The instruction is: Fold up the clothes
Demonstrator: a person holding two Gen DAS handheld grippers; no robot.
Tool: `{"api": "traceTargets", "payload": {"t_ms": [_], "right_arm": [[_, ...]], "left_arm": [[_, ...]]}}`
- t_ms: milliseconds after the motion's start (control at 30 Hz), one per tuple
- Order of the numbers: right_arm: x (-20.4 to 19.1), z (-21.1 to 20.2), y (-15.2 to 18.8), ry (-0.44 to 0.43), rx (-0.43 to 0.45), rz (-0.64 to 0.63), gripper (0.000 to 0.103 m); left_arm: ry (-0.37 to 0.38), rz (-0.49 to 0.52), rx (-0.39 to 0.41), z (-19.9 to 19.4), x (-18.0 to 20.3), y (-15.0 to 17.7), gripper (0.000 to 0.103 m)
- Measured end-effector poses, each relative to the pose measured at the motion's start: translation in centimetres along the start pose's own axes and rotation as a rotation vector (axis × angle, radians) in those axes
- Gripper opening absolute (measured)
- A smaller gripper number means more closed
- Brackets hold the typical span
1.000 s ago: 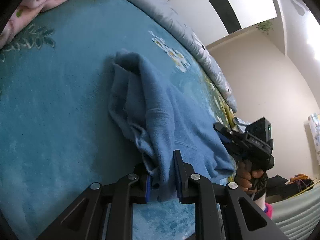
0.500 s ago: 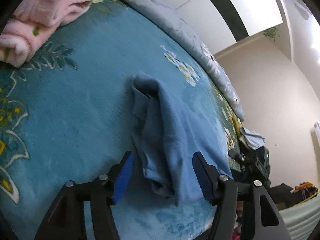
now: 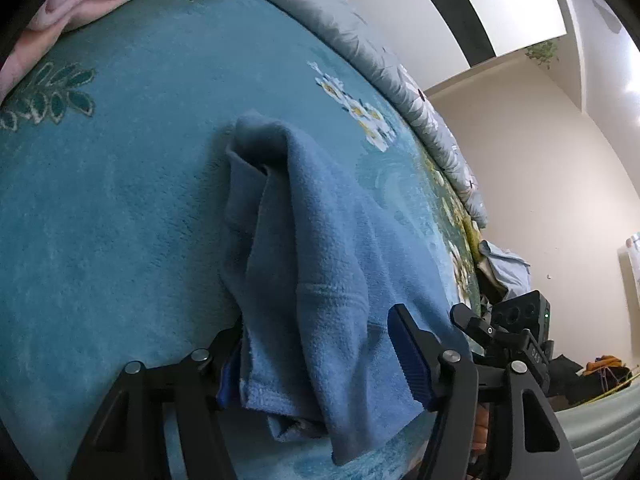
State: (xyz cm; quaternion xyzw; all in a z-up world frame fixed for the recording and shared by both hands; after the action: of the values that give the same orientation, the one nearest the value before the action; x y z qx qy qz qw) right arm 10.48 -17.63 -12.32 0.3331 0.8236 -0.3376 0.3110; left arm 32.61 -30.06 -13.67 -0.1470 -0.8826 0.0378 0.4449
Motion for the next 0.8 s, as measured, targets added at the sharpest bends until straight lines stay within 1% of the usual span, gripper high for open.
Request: {"api": "traceTargets", "payload": {"t_ms": [33,67,100,133,167,200,233,267,333,433,500,667,733,800], "right_arm": [[-0.1,0.0,0.0,0.006,0.001,-0.002,0.067],[-0.2,0.0,0.1,0.011,0.004,-0.004,0.061],[-0.4,-0.1,0.1,0.015,0.004,-0.007,0.053],[-0.6,-0.1,0.1,0.018,0.003,-0.010,0.049],[-0.9,-0.2,0.1,0.023,0.001,-0.018,0.042],[-1.3,-0.2,0.1,0.030,-0.001,-0.028,0.036],[-1.6,-0.2,0.0,0.038,-0.001,-0.036,0.034],[-1.9,-0.2,0.0,0.046,-0.001,-0.043,0.031],[-2.5,-0.3,-0.1,0.055,0.001,-0.055,0.028],[-3.2,-0.8,0.0,0.053,0.008,-0.066,0.026],[-3.8,-1.2,0.2,0.051,0.010,-0.081,0.025],[-4.9,-1.4,0.7,0.034,0.011,-0.105,0.025],[-5.7,-1.1,0.8,0.011,0.013,-0.108,0.025],[-6.8,-0.7,1.2,-0.028,0.018,-0.119,0.025]], "left_arm": [[0.005,0.001,0.001,0.0,0.1,0.1,0.067],[0.009,0.003,0.003,-0.2,0.1,0.1,0.065],[0.011,0.005,0.006,-0.3,0.1,0.1,0.063],[0.012,0.007,0.010,-0.5,0.1,0.1,0.054],[0.013,0.009,0.013,-0.6,0.2,0.1,0.045],[0.013,0.011,0.016,-0.7,0.2,0.0,0.041],[0.014,0.013,0.019,-0.8,0.2,0.0,0.038],[0.014,0.015,0.022,-0.9,0.2,0.0,0.031],[0.015,0.018,0.028,-1.1,0.3,-0.1,0.025],[0.025,0.038,0.036,-1.6,0.8,0.0,0.022],[0.039,0.059,0.040,-2.1,1.2,0.2,0.021],[0.041,0.091,0.057,-4.1,1.5,0.7,0.021],[0.028,0.112,0.073,-5.6,1.4,0.9,0.021],[0.009,0.135,0.099,-7.4,1.3,0.8,0.021]]}}
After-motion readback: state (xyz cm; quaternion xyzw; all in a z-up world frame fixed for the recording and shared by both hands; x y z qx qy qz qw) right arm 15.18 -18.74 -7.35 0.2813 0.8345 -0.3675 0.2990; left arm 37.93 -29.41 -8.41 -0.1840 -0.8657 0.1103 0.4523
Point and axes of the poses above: each gripper's, at about its wrist camera, not at the fingertips, and z roughly the way its jaws point, x to its right, y to its underside, the point moved 5 cm from there along z, roughly the way its jaws point, and after that the axes turned 7 degrees about -z, right-handed, at the moved point
